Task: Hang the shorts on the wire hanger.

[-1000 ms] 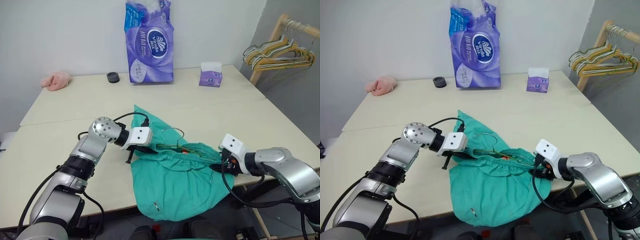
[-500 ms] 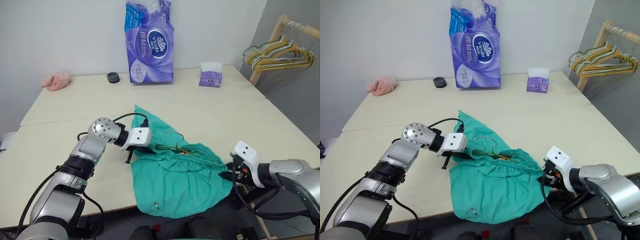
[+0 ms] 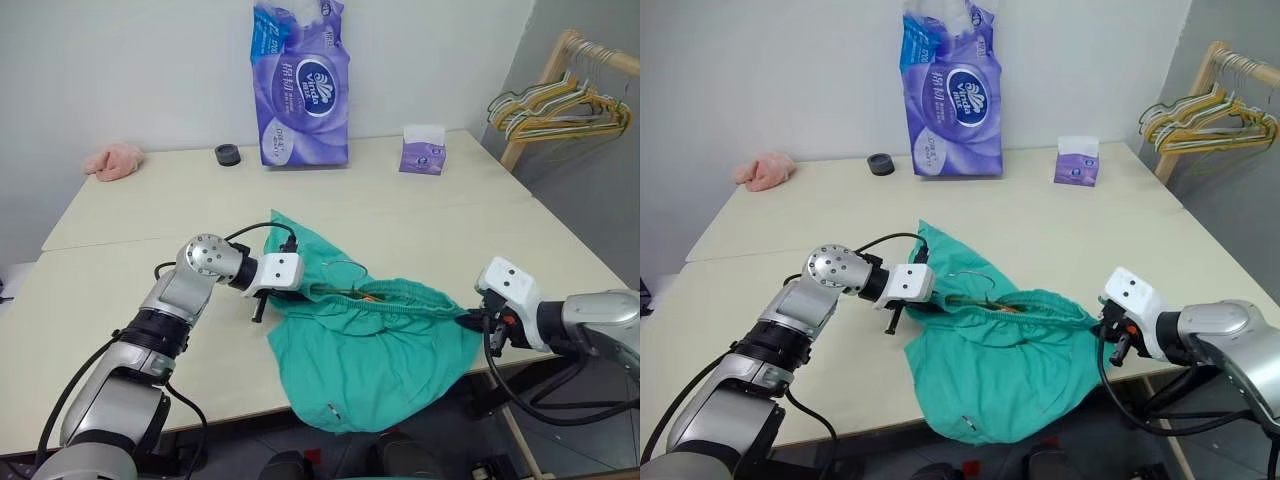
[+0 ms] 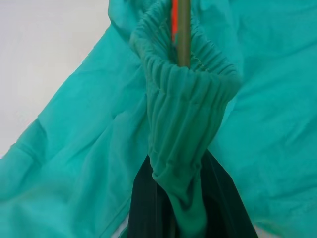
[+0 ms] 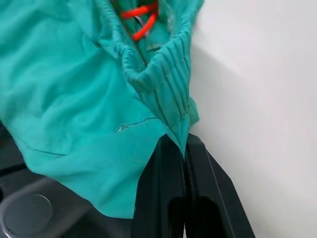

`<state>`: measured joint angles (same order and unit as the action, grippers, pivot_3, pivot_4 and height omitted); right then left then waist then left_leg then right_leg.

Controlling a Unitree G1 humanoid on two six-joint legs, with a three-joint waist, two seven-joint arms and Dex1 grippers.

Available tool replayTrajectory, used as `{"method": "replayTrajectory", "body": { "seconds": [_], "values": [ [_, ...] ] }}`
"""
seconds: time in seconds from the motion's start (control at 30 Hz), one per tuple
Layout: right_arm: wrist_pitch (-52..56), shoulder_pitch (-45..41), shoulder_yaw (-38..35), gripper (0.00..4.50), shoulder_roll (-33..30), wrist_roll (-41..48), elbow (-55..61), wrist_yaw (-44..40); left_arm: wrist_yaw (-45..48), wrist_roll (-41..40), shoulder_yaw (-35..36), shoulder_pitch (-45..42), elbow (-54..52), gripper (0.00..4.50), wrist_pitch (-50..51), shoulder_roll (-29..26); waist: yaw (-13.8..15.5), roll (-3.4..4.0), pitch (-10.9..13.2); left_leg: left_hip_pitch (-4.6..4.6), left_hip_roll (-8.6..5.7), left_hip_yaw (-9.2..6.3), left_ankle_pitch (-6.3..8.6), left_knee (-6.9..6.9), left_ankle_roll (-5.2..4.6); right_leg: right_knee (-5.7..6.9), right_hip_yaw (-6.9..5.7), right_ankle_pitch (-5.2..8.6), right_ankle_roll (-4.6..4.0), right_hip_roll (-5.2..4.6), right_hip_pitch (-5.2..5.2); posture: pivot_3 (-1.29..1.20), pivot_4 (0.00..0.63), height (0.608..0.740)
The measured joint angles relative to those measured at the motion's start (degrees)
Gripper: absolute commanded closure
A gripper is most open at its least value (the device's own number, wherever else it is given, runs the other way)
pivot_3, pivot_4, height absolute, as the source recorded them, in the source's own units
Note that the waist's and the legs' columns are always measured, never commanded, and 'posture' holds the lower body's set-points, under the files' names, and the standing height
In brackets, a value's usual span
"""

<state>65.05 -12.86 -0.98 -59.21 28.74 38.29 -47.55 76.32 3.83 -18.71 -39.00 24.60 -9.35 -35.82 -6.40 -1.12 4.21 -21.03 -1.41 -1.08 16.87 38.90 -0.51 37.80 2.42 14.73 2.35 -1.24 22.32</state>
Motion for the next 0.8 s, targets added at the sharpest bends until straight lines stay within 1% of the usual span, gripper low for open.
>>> {"method": "replayTrajectory", "body": {
  "seconds": [0.13,0.2,0.33,0.43,0.53,0.57,0.63,0.8],
  "values": [
    [-1.4,-6.9,4.1,4.45,-0.1,-0.6,-0.2,-0.1,-2.1,1.2,-0.1,-1.0,1.1,4.50,0.0,1.3,-0.1,0.00,0.0,-0.01,0.00,0.02,0.00,0.00,0.00,-0.02,0.01,-0.02,-0.03,-0.01,0.01,-0.20,0.028,0.740],
    [-2.7,-10.7,8.2,4.45,1.0,-1.8,-1.4,0.1,-2.7,1.9,-0.1,-1.4,1.2,4.50,0.0,1.7,-0.2,0.01,0.0,0.00,0.00,0.02,0.00,0.00,0.00,-0.02,0.02,-0.07,-0.12,-0.01,0.02,-0.20,0.028,0.740],
    [-3.6,-14.8,13.6,4.45,3.1,-3.3,-3.2,0.1,-3.4,2.4,-0.4,-1.5,1.2,4.50,0.1,2.4,-0.2,0.00,0.0,-0.03,0.00,0.02,0.00,0.00,0.00,-0.01,0.02,-0.10,-0.17,-0.02,0.04,-0.20,0.030,0.740],
    [-5.1,-15.9,15.6,4.45,3.4,-4.5,-3.6,-0.3,-3.8,2.4,-0.5,-1.5,1.2,4.50,0.2,2.9,0.0,0.00,0.0,-0.04,0.00,0.01,0.00,0.01,0.00,-0.02,0.00,-0.10,-0.17,-0.04,0.04,-0.20,0.030,0.740],
    [-5.9,-15.7,15.8,3.87,3.2,-4.8,-3.5,-0.9,-4.3,2.4,-0.6,-1.4,1.0,4.50,0.4,3.0,0.0,0.00,0.0,-0.05,-0.01,0.01,0.00,0.01,0.00,-0.02,0.00,-0.10,-0.17,-0.05,0.05,-0.20,0.031,0.740],
    [-6.0,-15.1,15.4,3.59,2.9,-4.7,-2.9,-1.0,-4.4,2.4,-0.6,-1.3,0.7,4.50,0.5,3.2,0.0,0.00,0.0,-0.05,-0.01,0.00,0.00,0.01,0.00,-0.02,0.00,-0.10,-0.17,-0.05,0.05,-0.20,0.033,0.740],
    [-6.0,-14.3,14.6,2.90,2.3,-4.2,-1.8,-1.3,-4.5,2.4,-0.7,-1.0,0.4,4.50,0.8,3.5,-0.1,0.00,0.0,-0.05,0.00,-0.01,0.00,0.00,0.00,-0.01,-0.01,-0.10,-0.17,-0.05,0.05,-0.20,0.035,0.740],
    [-4.3,-7.3,8.3,1.15,-1.1,-1.5,1.4,-2.2,-4.5,2.4,-1.0,0.0,-0.7,4.50,1.5,3.6,0.0,0.00,0.0,-0.05,0.00,-0.02,0.00,0.00,0.00,-0.03,-0.01,-0.10,-0.17,-0.05,0.03,-0.21,0.039,0.740]
  ]
}}
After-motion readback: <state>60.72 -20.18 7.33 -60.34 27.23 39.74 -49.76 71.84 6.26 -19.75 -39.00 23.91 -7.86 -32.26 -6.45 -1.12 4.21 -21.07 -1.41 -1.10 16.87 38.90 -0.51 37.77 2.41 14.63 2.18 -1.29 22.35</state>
